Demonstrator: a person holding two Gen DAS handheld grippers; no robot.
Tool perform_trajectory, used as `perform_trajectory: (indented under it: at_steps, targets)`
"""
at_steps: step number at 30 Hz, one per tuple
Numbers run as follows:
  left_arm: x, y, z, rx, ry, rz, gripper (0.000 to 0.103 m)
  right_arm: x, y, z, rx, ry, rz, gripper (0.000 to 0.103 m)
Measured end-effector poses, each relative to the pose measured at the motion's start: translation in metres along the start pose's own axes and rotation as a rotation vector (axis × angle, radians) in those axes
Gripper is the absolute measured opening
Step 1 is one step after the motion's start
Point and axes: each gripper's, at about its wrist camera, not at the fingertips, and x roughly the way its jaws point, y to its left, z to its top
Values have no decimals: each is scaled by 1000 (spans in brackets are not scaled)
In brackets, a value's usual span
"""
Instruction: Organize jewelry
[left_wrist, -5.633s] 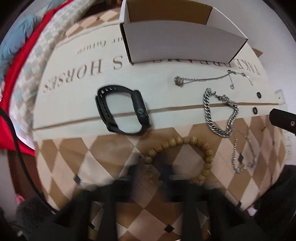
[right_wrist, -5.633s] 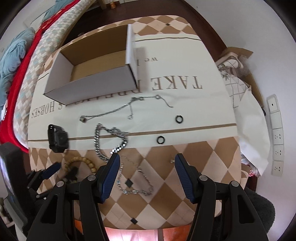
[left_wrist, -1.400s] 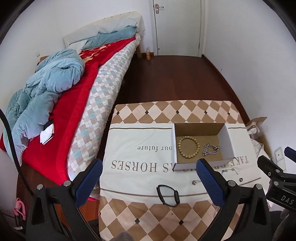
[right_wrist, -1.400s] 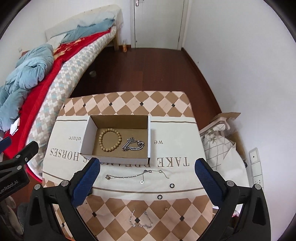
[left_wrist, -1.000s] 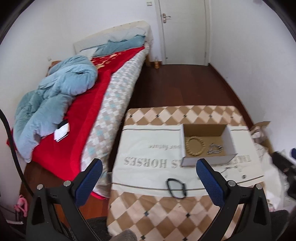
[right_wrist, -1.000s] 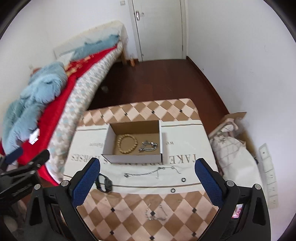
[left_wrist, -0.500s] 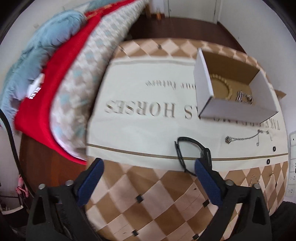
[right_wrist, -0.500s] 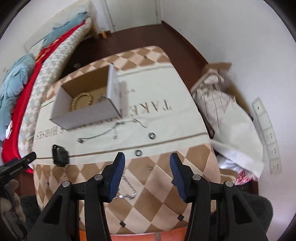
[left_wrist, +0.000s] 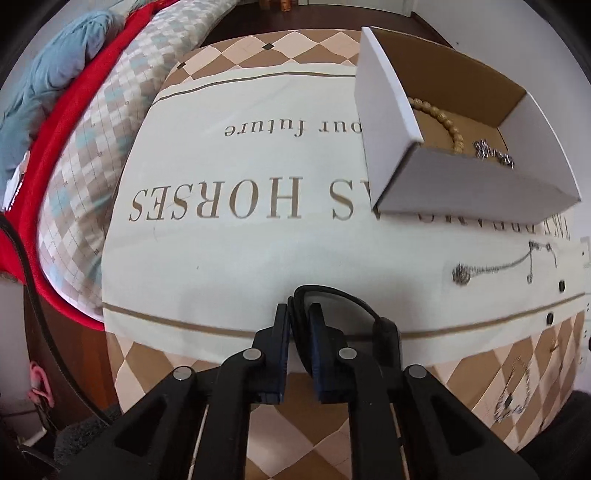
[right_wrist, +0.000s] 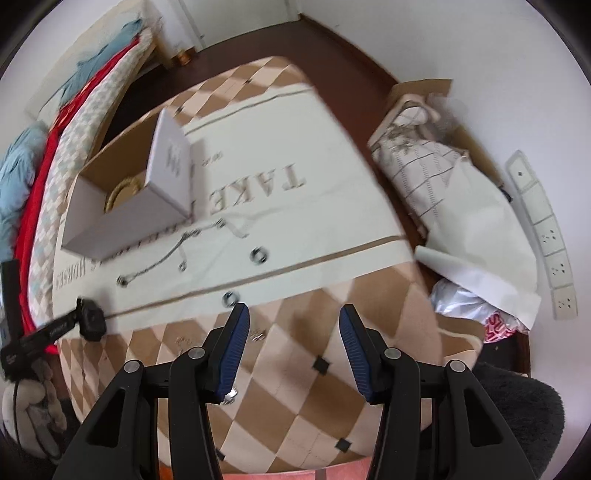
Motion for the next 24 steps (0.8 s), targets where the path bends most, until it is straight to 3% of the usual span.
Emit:
perform_trajectory:
  at_steps: [8,14,18,20,21,24]
  targets:
    - [-24,-4,-53,39,1,14,4,33,51,-38,-165,135,9,53]
    - [-29,-12,-74,59,13,10,4,45,66,-61,-245,173,-36,53]
    - [-33,-18,-79,60,9,7,4,46,76,-69,-314,131,-94,52]
    - [-31,-16,-76,58,9,5,4,42,77,-74,-335,90,-91,29]
    - [-29,-13,-71,59,9,4,4,41,77,-75,-343,84,-89,11]
    - [-30,-11,-65,61,5,0,4,34,64,-75,-280,78,-35,9]
